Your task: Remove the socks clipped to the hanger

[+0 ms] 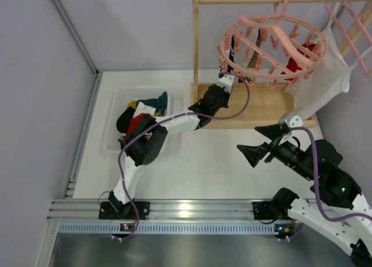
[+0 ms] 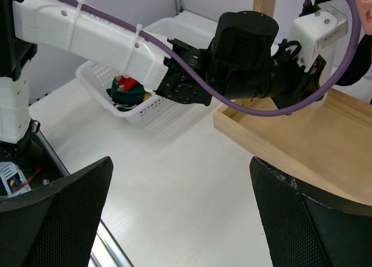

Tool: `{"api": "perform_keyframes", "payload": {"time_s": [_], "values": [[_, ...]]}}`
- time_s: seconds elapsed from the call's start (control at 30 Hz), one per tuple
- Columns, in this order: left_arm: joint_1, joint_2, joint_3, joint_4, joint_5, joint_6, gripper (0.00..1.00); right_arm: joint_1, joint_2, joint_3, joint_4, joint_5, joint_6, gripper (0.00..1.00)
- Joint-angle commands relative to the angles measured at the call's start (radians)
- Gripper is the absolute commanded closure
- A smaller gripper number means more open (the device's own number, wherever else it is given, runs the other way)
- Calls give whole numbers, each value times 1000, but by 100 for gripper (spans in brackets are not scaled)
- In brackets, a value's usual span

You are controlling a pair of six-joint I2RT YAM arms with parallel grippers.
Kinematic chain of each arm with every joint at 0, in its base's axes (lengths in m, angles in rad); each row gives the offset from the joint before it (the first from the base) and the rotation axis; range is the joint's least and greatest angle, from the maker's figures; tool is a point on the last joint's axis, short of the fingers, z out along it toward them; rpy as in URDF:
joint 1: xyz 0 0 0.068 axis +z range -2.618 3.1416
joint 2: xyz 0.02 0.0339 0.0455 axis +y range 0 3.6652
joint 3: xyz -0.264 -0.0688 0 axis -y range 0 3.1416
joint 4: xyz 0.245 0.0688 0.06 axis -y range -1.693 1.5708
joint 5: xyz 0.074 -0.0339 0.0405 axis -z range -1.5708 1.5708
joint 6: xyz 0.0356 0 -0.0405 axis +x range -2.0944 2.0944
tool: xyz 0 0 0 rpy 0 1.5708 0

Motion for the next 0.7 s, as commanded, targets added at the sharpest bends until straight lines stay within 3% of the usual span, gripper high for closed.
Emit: {"api": "perform_keyframes", "payload": {"time_s": [0.0, 0.13, 0.4, 0.67], "values": [[15, 8, 53, 100, 4, 16, 80, -12, -12, -15, 62, -26, -16, 4], [12, -12, 35, 99, -26, 4, 100, -11, 1, -14, 68, -32, -11, 4], [-27, -227, -215, 99, -135, -76, 100, -11, -26, 22, 140, 16, 87, 5], [-221, -361, -363, 99, -319, -54, 100, -12, -34, 126, 73, 240, 167, 1]]}}
